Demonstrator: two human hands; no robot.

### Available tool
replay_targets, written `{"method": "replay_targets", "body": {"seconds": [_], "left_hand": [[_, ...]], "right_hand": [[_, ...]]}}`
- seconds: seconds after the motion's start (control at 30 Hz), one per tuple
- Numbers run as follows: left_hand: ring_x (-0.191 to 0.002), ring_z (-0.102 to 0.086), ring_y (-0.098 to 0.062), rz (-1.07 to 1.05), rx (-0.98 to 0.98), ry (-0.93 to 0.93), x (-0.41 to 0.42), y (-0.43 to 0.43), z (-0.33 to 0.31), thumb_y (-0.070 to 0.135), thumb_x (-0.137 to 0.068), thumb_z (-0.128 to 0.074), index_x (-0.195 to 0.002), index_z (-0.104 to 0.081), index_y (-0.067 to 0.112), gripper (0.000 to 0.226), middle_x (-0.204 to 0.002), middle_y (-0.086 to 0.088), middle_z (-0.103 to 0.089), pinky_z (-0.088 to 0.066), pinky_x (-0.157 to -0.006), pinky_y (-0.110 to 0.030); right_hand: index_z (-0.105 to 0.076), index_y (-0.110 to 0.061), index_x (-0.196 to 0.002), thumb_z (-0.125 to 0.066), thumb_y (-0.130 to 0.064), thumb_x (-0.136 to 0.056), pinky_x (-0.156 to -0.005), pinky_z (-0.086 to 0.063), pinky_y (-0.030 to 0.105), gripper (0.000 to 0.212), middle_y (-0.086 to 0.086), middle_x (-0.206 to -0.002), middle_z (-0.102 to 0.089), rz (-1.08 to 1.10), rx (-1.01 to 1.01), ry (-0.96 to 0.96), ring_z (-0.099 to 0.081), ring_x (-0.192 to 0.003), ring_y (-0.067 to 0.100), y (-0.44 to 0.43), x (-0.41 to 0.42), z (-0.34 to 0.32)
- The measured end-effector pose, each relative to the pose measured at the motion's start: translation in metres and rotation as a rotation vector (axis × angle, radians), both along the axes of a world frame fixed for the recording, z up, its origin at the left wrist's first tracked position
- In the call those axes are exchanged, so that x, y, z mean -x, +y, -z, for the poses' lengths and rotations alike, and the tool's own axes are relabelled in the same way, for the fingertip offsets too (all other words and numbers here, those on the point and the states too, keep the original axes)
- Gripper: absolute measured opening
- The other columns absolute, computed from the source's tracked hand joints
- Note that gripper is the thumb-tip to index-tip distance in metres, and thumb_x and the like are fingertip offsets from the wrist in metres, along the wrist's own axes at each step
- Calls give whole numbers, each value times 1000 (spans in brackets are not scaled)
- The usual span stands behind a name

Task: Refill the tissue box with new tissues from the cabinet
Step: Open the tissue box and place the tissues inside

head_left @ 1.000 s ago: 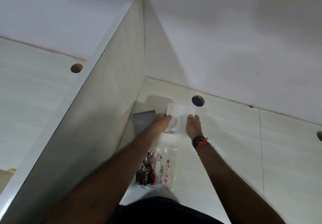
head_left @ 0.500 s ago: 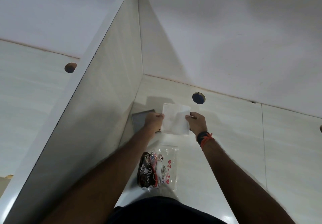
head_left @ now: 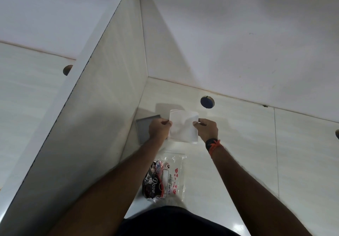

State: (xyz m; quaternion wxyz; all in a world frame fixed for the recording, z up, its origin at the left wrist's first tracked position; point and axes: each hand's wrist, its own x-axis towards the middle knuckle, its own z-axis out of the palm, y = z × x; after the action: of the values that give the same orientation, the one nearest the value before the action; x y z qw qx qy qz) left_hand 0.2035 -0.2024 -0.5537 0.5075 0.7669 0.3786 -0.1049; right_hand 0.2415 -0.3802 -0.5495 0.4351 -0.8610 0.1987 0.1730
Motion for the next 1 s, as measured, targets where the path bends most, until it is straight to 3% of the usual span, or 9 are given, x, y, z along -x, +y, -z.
{"method": "replay_targets", "body": {"seconds": [0.13, 0.3, 0.47, 0.57, 0.67, 0.73, 0.83, 0.93, 1.0], "left_hand": [[-97, -71, -25, 19, -13, -10, -1, 0, 3, 24, -80, -75, -103, -76, 9, 27, -101, -11, -77, -50, -81, -27], [-102, -67, -27, 60, -40, 2, -3, 1, 7, 26, -81, -74, -114, -67, 10, 37, -105, -10, -75, -48, -86, -31], [-106, -65, -30, 92, -71, 15, -2, -2, 8, 29, -84, -70, -119, -63, 11, 39, -109, -12, -73, -47, -87, -30], [-100, -68, -32, 100, -82, 2, -3, -4, 8, 29, -83, -68, -117, -59, 15, 37, -104, -11, -73, -54, -86, -36], [-98, -68, -33, 190, -141, -76, 0, -4, 2, 22, -84, -62, -122, -50, 18, 39, -111, -9, -70, -57, -81, -41], [-106, -64, -27, 322, -179, -251, 3, 4, -3, 17, -83, -64, -129, -48, 21, 49, -127, -4, -61, -55, -88, -35], [-131, -50, -16, 764, -313, -396, 1, 21, -5, 16, -79, -71, -134, -55, 21, 58, -148, -1, -47, -41, -105, -27], [-144, -35, -18, 1027, -410, -312, -5, 25, -5, 19, -80, -73, -138, -56, 19, 61, -157, -3, -38, -33, -116, -33], [-145, -34, -19, 1086, -461, -268, -6, 24, -6, 22, -85, -69, -140, -54, 18, 58, -159, -6, -34, -32, -115, -33]], "right_hand": [[-76, -8, -104, -73, -22, -85, -82, -50, 31, 24, 7, -89, -73, -6, -4, -36, -65, -85, 27, -1, 0, 2], [-74, -10, -108, -72, -24, -87, -85, -45, 29, 25, 8, -105, -74, 14, -2, -68, -65, -95, 24, 2, 3, 0], [-69, -16, -127, -63, -35, -94, -100, -45, 33, 39, 6, -123, -72, -11, 11, -38, -63, -118, 26, 4, 14, 4], [-61, -15, -136, -54, -34, -99, -105, -41, 31, 42, 8, -135, -65, -52, 69, -34, -56, -128, 27, 8, 16, 1], [-53, -15, -142, -52, -35, -100, -102, -42, 35, 46, 9, -135, -64, -137, 135, -27, -57, -125, 30, 7, 11, -2], [-46, -16, -147, -57, -34, -98, -101, -44, 38, 54, 7, -138, -62, -184, 125, -80, -61, -118, 28, -1, 8, -7], [-47, -20, -147, -64, -27, -94, -110, -42, 39, 56, 2, -151, -49, -501, 177, -249, -51, -132, 23, -21, 0, -13], [-42, -21, -150, -70, -27, -90, -119, -24, 35, 66, 2, -162, -31, -925, 290, -133, -29, -148, 24, -30, -10, -22], [-36, -20, -153, -73, -26, -87, -120, -25, 38, 76, 4, -166, -22, -1050, 362, -49, -24, -149, 26, -30, -16, -22]]}}
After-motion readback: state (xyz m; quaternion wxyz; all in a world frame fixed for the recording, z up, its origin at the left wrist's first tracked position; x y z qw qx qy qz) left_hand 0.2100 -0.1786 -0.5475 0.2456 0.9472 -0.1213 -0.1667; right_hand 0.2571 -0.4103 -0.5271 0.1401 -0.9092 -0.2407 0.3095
